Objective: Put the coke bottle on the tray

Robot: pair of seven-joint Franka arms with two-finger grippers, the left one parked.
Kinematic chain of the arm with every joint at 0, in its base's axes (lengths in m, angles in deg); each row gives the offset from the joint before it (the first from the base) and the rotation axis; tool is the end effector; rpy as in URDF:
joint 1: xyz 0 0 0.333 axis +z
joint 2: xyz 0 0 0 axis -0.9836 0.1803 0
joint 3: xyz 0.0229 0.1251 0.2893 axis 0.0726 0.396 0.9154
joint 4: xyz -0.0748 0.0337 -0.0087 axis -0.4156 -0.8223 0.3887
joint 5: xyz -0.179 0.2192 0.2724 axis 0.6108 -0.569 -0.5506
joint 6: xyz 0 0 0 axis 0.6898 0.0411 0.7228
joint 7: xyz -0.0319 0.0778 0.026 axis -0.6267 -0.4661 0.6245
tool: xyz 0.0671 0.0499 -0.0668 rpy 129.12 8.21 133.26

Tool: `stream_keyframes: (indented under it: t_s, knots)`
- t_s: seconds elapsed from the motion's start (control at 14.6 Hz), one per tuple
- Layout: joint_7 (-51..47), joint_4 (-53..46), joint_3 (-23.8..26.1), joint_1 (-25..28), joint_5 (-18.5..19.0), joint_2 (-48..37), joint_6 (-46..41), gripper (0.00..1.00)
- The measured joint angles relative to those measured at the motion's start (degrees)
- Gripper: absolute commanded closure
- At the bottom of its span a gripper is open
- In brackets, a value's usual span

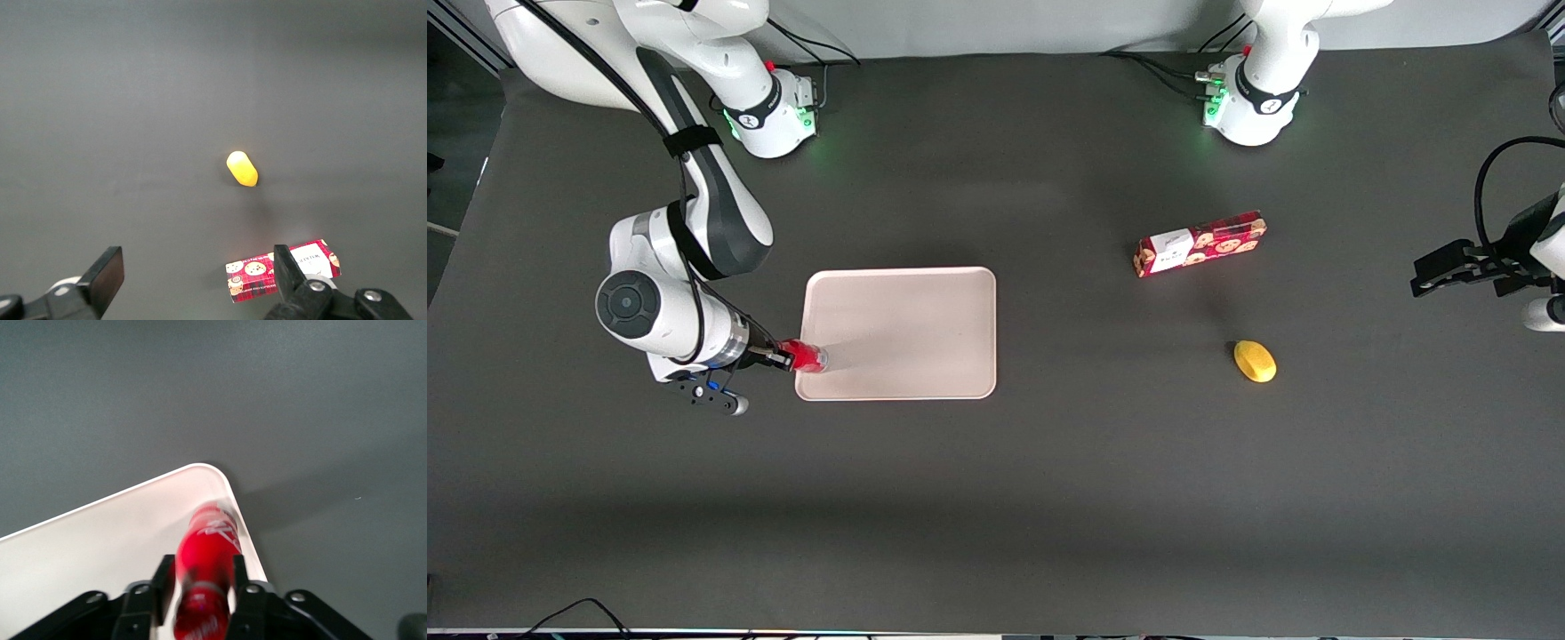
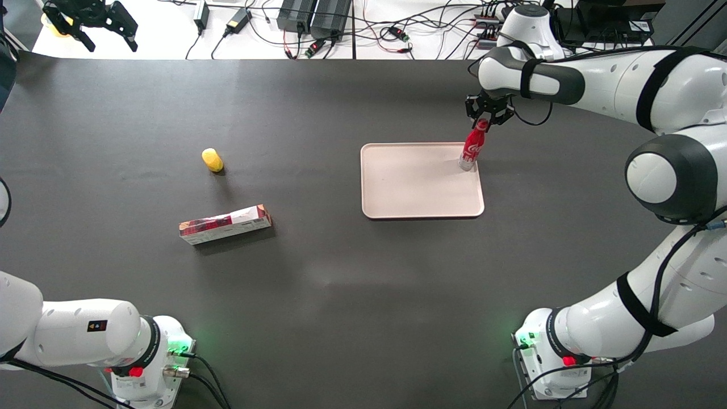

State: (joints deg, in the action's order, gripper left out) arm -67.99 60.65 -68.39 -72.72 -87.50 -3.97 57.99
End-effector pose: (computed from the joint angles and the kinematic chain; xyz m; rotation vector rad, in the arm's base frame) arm 0.5994 0.1389 0.3208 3.0642 -0.5936 -0.1855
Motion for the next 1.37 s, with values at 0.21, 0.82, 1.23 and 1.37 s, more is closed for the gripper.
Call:
stream_keyframes:
  t_s: [0.21, 0.82, 1.23, 1.37]
  knots:
    - [-0.16, -0.04, 0.00, 0.00, 0.00, -0.01, 0.05, 0.00]
    - [-1.06, -2.40, -0.03, -0.09, 0.00, -0.57, 0.30, 0.00]
    - [11.29, -7.11, -3.67, -3.00, 0.51, -4.13, -7.34, 0.00]
    - [18.05, -7.17, -5.40, -4.74, 0.51, -5.62, -9.56, 0.00]
